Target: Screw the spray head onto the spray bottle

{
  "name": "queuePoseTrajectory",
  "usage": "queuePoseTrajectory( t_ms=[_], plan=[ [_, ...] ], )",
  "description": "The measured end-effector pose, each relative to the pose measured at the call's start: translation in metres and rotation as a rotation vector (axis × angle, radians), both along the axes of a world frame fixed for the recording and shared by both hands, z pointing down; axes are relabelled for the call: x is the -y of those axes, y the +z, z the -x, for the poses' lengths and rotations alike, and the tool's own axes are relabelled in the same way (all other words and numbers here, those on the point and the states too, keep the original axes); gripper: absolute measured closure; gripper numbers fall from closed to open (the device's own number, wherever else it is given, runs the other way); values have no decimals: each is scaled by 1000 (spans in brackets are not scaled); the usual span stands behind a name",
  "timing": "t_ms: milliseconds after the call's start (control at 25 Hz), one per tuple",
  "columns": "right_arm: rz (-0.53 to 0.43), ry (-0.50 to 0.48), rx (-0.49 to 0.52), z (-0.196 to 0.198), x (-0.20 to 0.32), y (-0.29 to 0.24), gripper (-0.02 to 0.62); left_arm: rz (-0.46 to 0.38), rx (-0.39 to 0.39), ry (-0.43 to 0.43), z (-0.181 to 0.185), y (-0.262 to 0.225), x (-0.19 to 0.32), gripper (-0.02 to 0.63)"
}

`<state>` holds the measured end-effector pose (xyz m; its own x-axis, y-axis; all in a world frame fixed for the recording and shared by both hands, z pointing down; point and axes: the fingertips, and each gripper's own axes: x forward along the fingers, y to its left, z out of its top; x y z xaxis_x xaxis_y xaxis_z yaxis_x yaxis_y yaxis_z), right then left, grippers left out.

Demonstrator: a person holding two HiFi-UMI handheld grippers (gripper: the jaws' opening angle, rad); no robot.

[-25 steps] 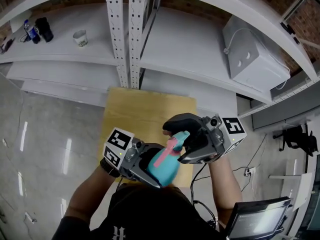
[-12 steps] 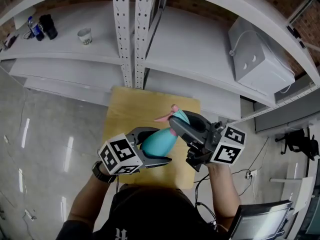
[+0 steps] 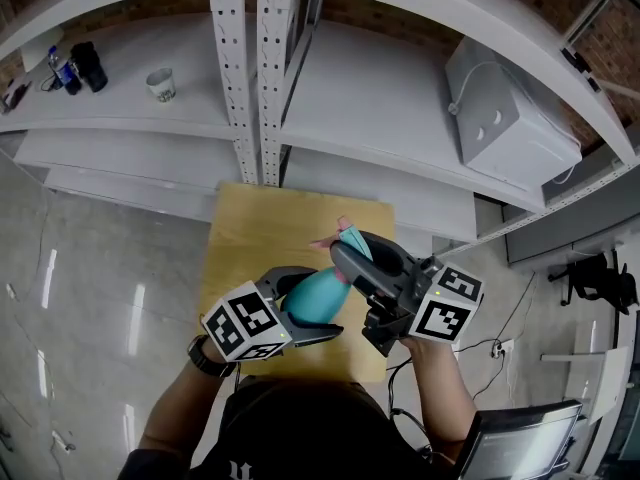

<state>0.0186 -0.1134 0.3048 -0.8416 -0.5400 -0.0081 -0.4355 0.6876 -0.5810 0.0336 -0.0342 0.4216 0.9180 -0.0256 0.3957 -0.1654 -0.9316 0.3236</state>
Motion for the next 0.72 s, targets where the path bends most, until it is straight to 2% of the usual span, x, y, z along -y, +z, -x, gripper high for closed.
queuePoseTrajectory(
  t_ms=[40,120,200,280,360,480,520,560,600,640,720],
  plan=[
    [-23,-53,54,-1,-8,-9,499,54,-71,71,-1,-10,-10,183],
    [-96,-187,161,-4,-28,-30,370,119,-177,193,-1,-30,-26,183],
    [-160,-303,240,-7,-44,-44,292,145,-237,272,0,-43,-37,183],
    [-187,-331,237,-6,-49,-49,276,140,-243,281,-2,-47,-39,183],
    [-167,-288,179,-3,-43,-45,276,84,-169,231,-4,-38,-32,183],
    [-80,-172,86,-4,-26,-29,278,-52,0,140,-4,-17,-17,183],
    [-57,-128,57,-6,-21,-24,310,-96,43,115,-4,-14,-13,183],
    [-39,-84,33,-9,-16,-19,427,-140,81,87,-4,-11,-9,183],
    [-25,-46,19,-13,-11,-15,506,-182,118,56,-3,-9,-4,183],
    [-14,-18,12,-16,-8,-12,536,-220,155,24,-2,-6,1,183],
    [-16,11,-8,-17,-4,-9,540,-270,210,-35,0,-2,7,183]
  ],
)
